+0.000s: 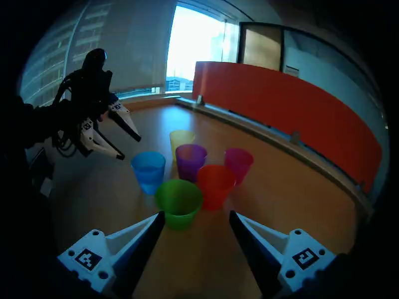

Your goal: Pour water

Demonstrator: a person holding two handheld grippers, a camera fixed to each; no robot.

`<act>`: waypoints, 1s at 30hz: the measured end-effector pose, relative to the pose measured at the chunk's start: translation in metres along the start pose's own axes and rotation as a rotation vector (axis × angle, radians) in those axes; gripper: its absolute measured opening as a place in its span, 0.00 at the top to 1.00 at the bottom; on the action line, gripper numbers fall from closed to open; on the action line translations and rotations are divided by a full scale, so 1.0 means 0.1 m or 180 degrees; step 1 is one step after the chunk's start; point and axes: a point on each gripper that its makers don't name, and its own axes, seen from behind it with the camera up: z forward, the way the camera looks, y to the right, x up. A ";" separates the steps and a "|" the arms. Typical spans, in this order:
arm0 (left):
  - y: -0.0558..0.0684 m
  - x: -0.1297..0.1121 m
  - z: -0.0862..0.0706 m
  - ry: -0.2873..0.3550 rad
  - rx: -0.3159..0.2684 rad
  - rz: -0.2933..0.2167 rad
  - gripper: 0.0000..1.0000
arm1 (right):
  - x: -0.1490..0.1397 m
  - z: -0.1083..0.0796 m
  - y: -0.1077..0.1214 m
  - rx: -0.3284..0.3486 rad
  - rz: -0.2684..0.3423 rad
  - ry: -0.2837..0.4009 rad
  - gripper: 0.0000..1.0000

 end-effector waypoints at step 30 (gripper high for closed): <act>0.23 -0.03 0.42 -0.0256 -0.0352 0.0156 0.13 | -0.22 0.47 -0.21 0.0259 -0.0080 -0.0234 0.00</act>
